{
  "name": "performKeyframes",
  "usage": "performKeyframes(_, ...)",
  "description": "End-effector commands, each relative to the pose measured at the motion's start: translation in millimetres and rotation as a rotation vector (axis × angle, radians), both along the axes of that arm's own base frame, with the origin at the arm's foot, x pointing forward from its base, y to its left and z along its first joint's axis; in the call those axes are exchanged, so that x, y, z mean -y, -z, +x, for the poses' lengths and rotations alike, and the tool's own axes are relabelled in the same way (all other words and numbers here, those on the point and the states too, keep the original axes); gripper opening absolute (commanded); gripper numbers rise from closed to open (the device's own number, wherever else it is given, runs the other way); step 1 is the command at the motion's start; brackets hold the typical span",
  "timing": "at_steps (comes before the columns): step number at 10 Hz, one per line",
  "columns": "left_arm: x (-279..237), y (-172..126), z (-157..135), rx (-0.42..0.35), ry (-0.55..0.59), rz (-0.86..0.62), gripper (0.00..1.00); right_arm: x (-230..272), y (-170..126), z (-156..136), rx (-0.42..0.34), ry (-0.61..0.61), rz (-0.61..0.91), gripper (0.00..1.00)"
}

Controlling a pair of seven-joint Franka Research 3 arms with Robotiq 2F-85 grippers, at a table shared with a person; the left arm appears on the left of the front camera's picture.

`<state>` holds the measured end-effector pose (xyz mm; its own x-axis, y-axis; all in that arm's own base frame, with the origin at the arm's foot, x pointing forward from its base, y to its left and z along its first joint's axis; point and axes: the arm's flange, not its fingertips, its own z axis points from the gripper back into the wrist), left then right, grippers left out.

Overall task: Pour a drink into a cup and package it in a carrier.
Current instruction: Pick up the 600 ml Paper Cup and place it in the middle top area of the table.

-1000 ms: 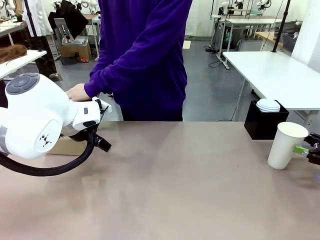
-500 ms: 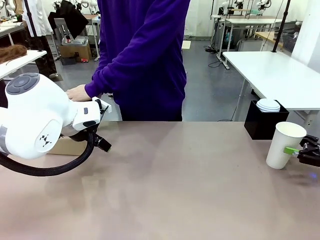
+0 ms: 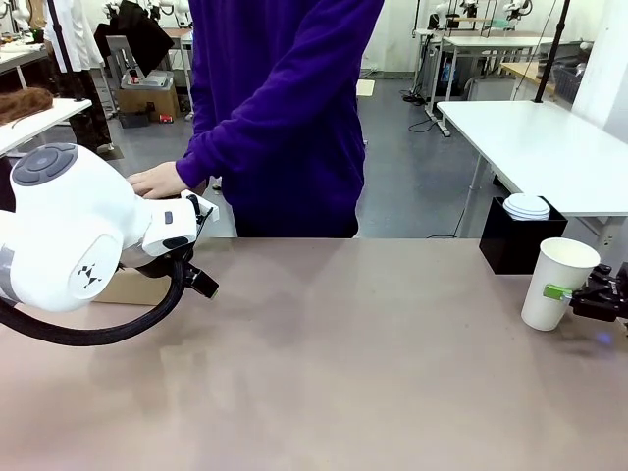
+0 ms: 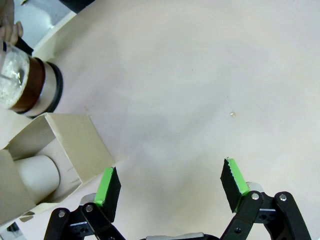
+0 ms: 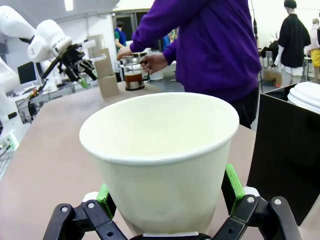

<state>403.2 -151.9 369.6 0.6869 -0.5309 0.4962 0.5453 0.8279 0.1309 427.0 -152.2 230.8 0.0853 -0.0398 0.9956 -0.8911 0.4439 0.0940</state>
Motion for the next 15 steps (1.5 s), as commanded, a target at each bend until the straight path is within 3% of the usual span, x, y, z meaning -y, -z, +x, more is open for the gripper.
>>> performKeyframes(1,0,0,0,0.000,0.000,-0.001,1.00,1,-1,9,-0.011,-0.006,0.039,0.80)
performKeyframes(6,0,0,0,0.000,0.000,-0.001,1.00,1,1,1,0.000,-0.003,0.006,0.80)
performKeyframes(8,0,0,0,0.000,0.000,-0.001,1.00,-29,-37,-10,0.038,0.108,0.051,0.80)
performKeyframes(11,0,0,0,0.000,0.000,-0.001,1.00,-109,-91,24,-0.001,0.136,0.070,0.80)
performKeyframes(15,0,0,0,0.000,0.000,-0.001,1.00,-216,-91,85,0.009,0.156,0.067,0.80)
